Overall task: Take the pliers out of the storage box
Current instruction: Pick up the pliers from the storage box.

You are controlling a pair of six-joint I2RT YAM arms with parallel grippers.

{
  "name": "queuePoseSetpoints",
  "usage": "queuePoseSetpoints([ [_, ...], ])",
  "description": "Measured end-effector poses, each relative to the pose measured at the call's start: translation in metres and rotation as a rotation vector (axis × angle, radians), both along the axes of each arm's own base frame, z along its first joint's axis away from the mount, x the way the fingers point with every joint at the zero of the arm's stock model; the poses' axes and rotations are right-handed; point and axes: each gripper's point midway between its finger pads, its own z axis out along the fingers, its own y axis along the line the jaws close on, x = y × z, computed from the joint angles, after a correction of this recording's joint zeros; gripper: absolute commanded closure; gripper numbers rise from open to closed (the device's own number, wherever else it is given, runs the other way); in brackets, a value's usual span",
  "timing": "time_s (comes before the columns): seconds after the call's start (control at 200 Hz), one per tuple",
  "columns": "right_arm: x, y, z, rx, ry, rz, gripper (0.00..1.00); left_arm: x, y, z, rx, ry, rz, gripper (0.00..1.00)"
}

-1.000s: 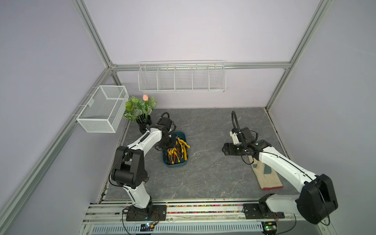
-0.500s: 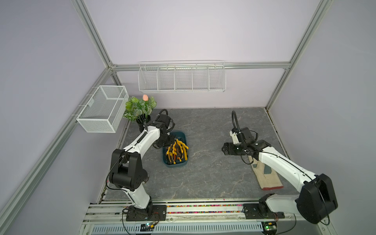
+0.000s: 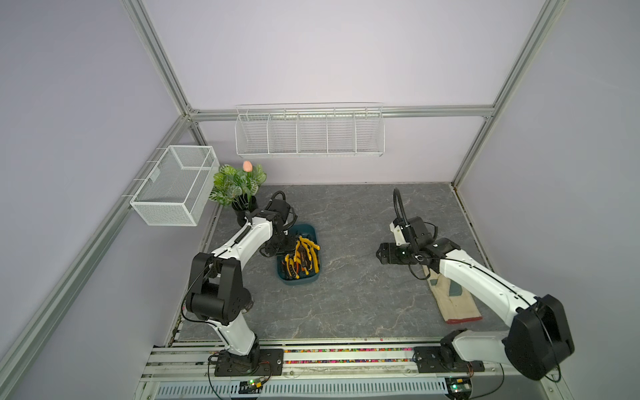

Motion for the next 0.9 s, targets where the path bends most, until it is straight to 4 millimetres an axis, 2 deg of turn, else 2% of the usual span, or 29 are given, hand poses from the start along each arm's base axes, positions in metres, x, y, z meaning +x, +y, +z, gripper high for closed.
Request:
queuePoseSetpoints([
  [0.175, -0.001, 0.0, -0.002, -0.001, 0.005, -0.002, 0.18, 0.0, 0.0, -0.002, 0.002, 0.004, 0.0, 0.57],
  [0.325, -0.001, 0.0, -0.002, 0.0, 0.005, -0.002, 0.18, -0.007, 0.001, -0.02, 0.009, 0.061, -0.005, 0.71],
  [0.46, 0.0, 0.0, -0.003, 0.0, 0.003, -0.002, 0.18, -0.008, -0.005, -0.022, -0.009, 0.068, -0.024, 0.75],
  [0.53, -0.001, 0.0, -0.005, -0.001, 0.007, -0.002, 0.18, -0.008, -0.005, -0.022, -0.012, 0.07, -0.026, 0.84],
  [0.59, -0.001, 0.0, -0.006, -0.002, 0.009, -0.001, 0.18, -0.007, -0.005, -0.022, -0.015, 0.068, -0.017, 1.0],
  [0.9, -0.002, 0.0, -0.008, -0.007, 0.01, -0.001, 0.18, -0.006, -0.004, -0.017, 0.006, 0.043, -0.031, 1.0],
])
